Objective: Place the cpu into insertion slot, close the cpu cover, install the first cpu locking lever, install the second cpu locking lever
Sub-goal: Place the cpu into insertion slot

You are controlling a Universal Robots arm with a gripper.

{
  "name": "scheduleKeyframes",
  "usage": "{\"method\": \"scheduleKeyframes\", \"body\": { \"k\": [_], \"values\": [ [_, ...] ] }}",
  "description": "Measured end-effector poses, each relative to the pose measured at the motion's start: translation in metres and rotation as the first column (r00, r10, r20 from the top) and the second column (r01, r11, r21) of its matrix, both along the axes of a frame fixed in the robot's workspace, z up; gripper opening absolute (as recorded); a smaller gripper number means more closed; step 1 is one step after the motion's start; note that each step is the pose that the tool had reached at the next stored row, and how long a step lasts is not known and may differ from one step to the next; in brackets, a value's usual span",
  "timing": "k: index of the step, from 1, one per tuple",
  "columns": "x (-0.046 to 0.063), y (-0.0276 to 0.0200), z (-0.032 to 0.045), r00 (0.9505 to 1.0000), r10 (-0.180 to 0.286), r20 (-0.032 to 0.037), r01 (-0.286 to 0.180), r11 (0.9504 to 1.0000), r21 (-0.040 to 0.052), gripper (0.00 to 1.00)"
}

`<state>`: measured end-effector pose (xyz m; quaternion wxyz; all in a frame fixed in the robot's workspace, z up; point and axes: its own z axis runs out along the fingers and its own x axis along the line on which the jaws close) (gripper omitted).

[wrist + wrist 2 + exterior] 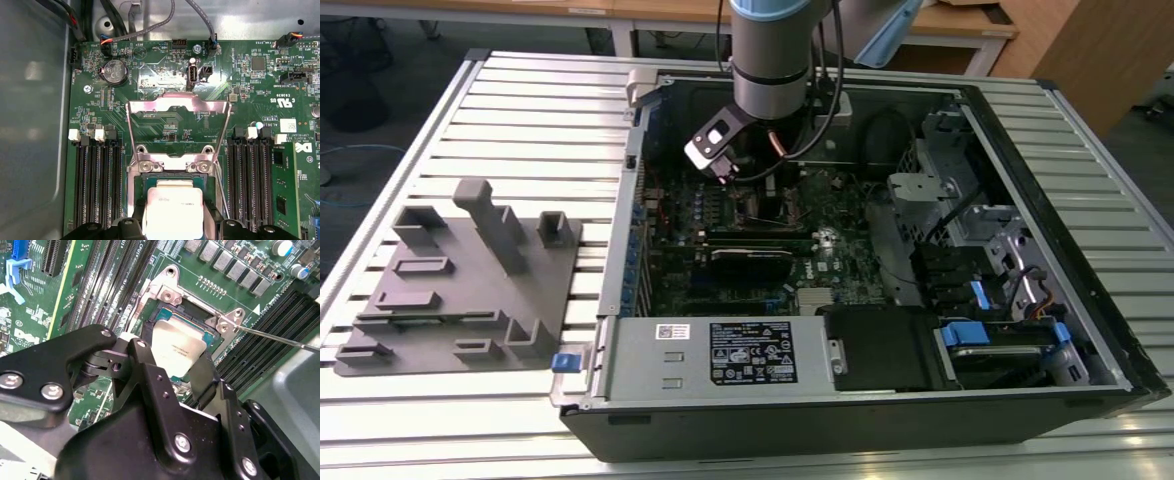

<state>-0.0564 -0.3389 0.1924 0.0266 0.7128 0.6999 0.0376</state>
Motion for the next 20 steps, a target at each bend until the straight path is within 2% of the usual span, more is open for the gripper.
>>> {"method": "scheduleKeyframes", "body": {
  "k": [7, 8, 12, 20],
  "values": [
    [0.0, 0.0002, -0.0003, 1.0, 0.0, 0.0006, 0.0, 1.0, 0.0008, 0.55],
    [0.0, 0.0001, -0.0003, 1.0, 0.0, 0.0004, 0.0, 1.0, 0.0006, 0.61],
    [0.0, 0.0, 0.0007, 1.0, 0.0, -0.0002, 0.0, 1.0, -0.0004, 0.61],
    [0.0, 0.0, 0.0162, 1.0, 0.0, 0.0, 0.0, 1.0, -0.0002, 0.61]
  ]
}}
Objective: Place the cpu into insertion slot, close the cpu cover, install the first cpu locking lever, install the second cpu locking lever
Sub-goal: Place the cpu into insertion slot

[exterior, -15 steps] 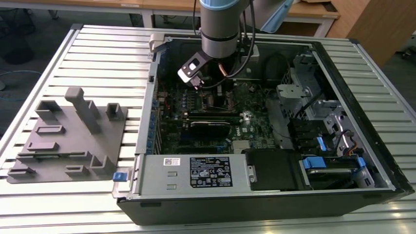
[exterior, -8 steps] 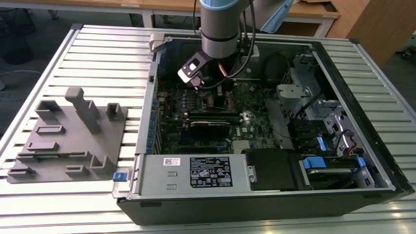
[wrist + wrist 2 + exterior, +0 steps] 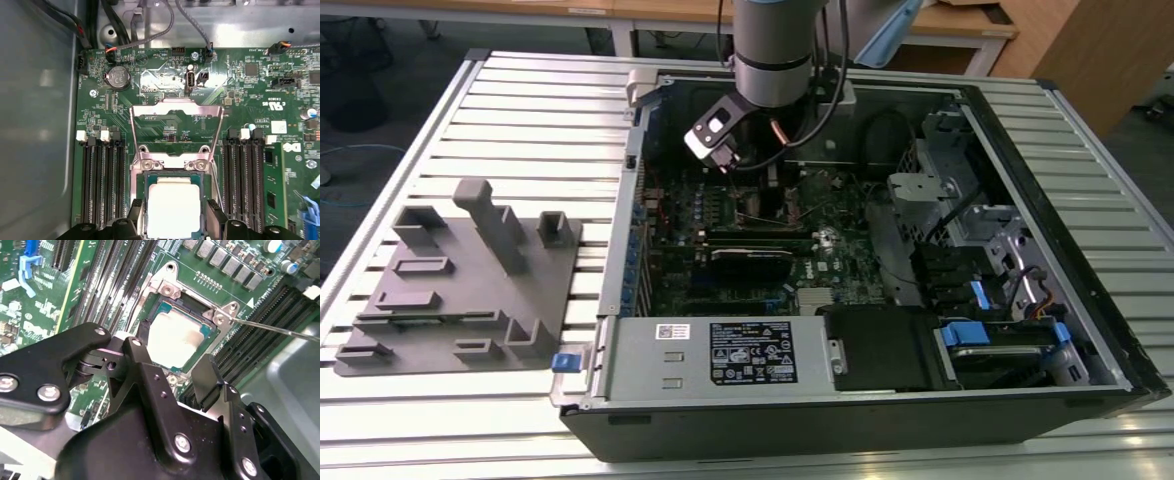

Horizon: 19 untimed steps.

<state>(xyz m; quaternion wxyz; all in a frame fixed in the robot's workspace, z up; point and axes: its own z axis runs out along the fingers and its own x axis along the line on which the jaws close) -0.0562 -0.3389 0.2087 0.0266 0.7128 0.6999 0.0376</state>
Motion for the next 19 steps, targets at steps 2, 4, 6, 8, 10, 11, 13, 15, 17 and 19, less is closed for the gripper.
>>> {"method": "scheduleKeyframes", "body": {
  "k": [2, 4, 6, 8, 10, 11, 13, 15, 17, 19],
  "values": [
    [0.0, 0.0001, 0.0005, 1.0, 0.0, 0.0002, 0.0, 1.0, 0.0004, 0.61],
    [0.0, 0.0, 0.0008, 1.0, 0.0, 0.0001, 0.0, 1.0, 0.0002, 0.61],
    [0.0, 0.0, 0.001, 1.0, 0.0, 0.0001, 0.0, 1.0, 0.0002, 0.61],
    [0.0, 0.0, 0.0012, 1.0, 0.0, 0.0, 0.0, 1.0, 0.0001, 0.6],
    [0.0, 0.0, 0.0014, 1.0, 0.0, 0.0001, 0.0, 1.0, 0.0001, 0.53],
    [0.0, 0.0, 0.0015, 1.0, 0.0, 0.0, 0.0, 1.0, 0.0001, 0.46],
    [0.0, 0.0, 0.0016, 1.0, 0.0, 0.0001, 0.0, 1.0, 0.0001, 0.41],
    [0.0, 0.0, 0.0018, 1.0, 0.0, 0.0001, 0.0, 1.0, 0.0001, 0.35],
    [0.0, 0.0, 0.002, 1.0, 0.0, 0.0001, 0.0, 1.0, 0.0001, 0.23],
    [0.0, 0.0, 0.0022, 1.0, 0.0, 0.0001, 0.0, 1.0, 0.0001, 0.17]
  ]
}}
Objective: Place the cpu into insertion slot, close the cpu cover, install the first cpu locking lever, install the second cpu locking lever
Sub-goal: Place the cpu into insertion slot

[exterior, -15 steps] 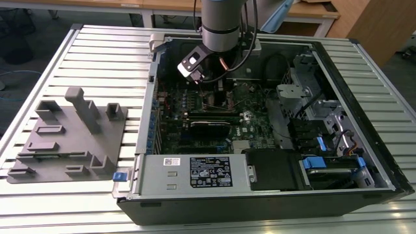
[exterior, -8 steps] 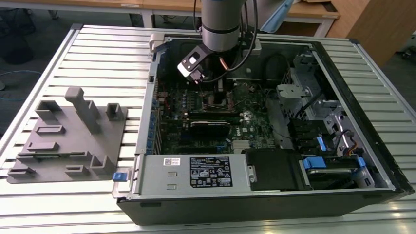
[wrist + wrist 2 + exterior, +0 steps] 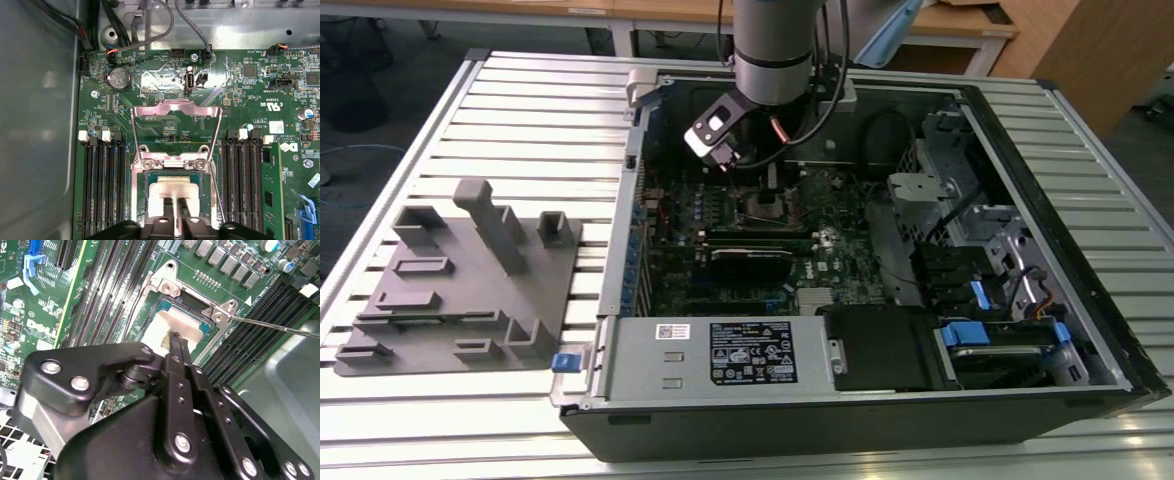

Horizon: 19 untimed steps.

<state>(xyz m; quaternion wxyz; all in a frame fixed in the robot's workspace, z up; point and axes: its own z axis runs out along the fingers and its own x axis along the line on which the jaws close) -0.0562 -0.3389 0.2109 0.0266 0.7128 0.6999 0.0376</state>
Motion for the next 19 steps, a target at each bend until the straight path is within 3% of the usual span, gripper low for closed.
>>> {"method": "scheduleKeyframes", "body": {
  "k": [3, 9, 19],
  "values": [
    [0.0, 0.0, 0.0003, 1.0, 0.0, 0.0, 0.0, 1.0, -0.0001, 0.11],
    [0.0, 0.0, 0.0005, 1.0, 0.0, 0.0, 0.0, 1.0, 0.0, 0.11],
    [0.0, -0.0001, -0.0076, 1.0, 0.0, -0.0002, 0.0, 1.0, -0.0002, 0.11]
  ]
}}
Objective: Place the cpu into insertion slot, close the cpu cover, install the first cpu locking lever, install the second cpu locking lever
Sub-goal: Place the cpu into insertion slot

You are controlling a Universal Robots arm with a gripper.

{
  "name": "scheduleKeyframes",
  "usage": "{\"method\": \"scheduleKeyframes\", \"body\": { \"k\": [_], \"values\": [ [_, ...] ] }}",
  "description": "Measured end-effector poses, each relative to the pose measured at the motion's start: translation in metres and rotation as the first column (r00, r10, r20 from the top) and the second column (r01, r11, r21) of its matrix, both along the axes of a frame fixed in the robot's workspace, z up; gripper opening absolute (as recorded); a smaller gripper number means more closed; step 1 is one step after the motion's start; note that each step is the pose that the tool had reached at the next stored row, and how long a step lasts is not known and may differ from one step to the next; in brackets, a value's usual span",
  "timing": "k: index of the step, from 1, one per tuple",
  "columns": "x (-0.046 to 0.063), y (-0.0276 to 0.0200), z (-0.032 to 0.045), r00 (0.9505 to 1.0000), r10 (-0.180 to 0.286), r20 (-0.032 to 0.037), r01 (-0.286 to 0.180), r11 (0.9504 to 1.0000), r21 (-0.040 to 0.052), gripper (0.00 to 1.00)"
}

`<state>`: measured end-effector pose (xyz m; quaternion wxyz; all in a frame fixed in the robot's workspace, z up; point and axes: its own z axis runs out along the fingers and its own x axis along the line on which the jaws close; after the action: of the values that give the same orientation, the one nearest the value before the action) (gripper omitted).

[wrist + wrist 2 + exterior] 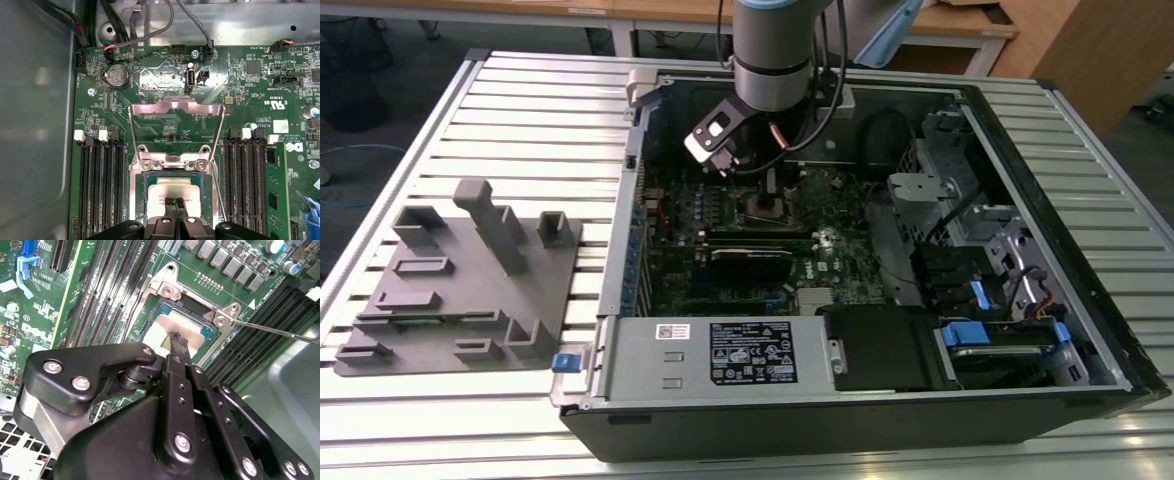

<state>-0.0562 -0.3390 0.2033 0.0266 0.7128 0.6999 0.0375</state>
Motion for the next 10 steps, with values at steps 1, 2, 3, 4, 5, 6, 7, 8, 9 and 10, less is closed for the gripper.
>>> {"method": "scheduleKeyframes", "body": {
  "k": [1, 2, 3, 4, 5, 6, 7, 8, 9, 10],
  "values": [
    [0.0, 0.0, 0.0, 1.0, 0.0, 0.0, 0.0, 1.0, 0.0, 0.11],
    [0.0, 0.0, -0.0001, 1.0, 0.0, 0.0001, 0.0, 1.0, 0.0001, 0.11],
    [0.0, 0.0001, -0.0004, 1.0, 0.0, 0.0003, 0.0, 1.0, 0.0003, 0.11],
    [0.0001, 0.0001, -0.0015, 1.0, 0.0, 0.0003, 0.0, 1.0, 0.0006, 0.11],
    [0.0, 0.0001, -0.0027, 1.0, 0.0, 0.0003, 0.0, 1.0, 0.0005, 0.11],
    [0.0, 0.0, -0.0036, 1.0, 0.0, 0.0, 0.0, 1.0, 0.0, 0.11],
    [-0.0001, -0.0001, -0.0039, 1.0, 0.0, -0.0003, 0.0, 1.0, -0.0003, 0.11],
    [-0.0001, -0.0001, -0.004, 1.0, 0.0, -0.0004, 0.0, 1.0, -0.0003, 0.11],
    [-0.0001, -0.0001, -0.0041, 1.0, 0.0, -0.0003, 0.0, 1.0, -0.0002, 0.11],
    [0.0, 0.0, -0.0043, 1.0, 0.0, -0.0001, 0.0, 1.0, 0.0001, 0.11]
  ]
}}
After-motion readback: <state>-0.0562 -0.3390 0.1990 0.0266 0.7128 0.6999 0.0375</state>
